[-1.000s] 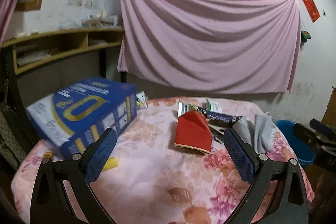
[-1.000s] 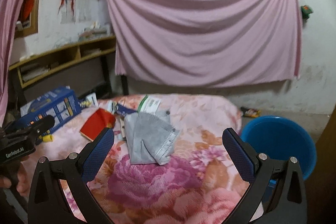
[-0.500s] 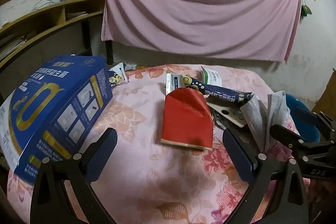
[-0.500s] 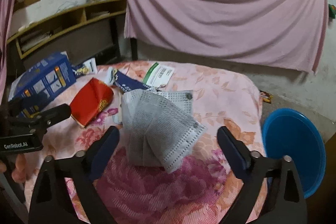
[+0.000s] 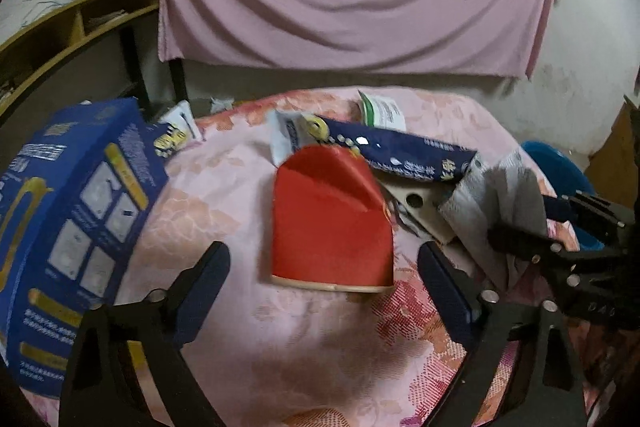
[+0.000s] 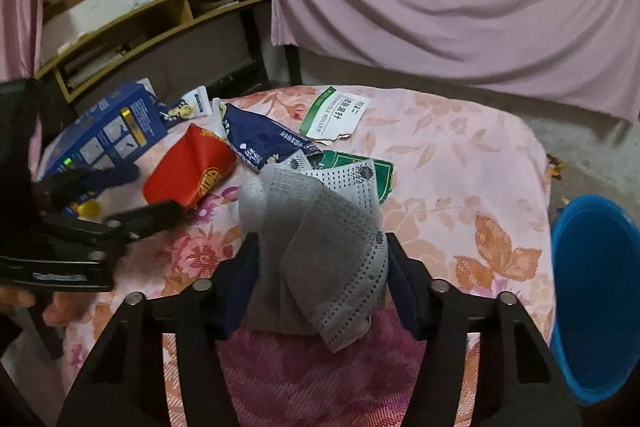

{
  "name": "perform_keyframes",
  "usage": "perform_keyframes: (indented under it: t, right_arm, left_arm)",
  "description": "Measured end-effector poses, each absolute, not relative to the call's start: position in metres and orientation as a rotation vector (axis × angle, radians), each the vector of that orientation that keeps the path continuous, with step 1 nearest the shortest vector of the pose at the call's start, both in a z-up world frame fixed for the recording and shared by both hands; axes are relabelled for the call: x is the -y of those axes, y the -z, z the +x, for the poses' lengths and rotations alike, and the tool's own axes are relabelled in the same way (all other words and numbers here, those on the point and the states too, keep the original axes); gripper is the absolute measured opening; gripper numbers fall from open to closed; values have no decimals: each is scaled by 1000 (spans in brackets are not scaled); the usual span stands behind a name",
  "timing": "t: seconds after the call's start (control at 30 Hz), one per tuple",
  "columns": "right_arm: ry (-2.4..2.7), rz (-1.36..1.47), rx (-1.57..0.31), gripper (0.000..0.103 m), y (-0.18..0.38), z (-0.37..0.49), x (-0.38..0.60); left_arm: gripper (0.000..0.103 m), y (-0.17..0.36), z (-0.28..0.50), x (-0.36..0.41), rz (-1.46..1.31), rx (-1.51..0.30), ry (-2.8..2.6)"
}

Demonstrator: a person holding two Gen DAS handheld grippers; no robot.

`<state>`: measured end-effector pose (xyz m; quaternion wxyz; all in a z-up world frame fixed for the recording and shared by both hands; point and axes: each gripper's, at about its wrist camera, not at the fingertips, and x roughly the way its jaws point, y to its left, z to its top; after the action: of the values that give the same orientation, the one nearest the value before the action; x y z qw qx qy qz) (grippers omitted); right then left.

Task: Collect trash
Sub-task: 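Grasp the red paper cup with the left tool while the right tool grasps the grey mask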

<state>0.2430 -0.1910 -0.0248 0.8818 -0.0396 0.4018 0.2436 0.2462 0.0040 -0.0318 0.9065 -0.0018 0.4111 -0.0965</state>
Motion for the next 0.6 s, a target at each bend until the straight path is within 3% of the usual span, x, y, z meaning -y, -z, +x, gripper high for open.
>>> perform_keyframes:
  t: [0.1,0.27,0.4,0.6]
  right_arm:
    - [-536,-61,-845,43,25,242,194]
    - [-583,-22,-857,29,26,239,199]
    - [-614,2,-858,16,25,235,202]
    - [-641,-5,-806,10,17,220,204]
  left_arm:
    - [81,37,253,1,15,-878,209]
    - [57,45,262,10,40,-916,215]
    - [57,44,261,14,39,-907,220]
    - [56,41,244,19,39,-868,192]
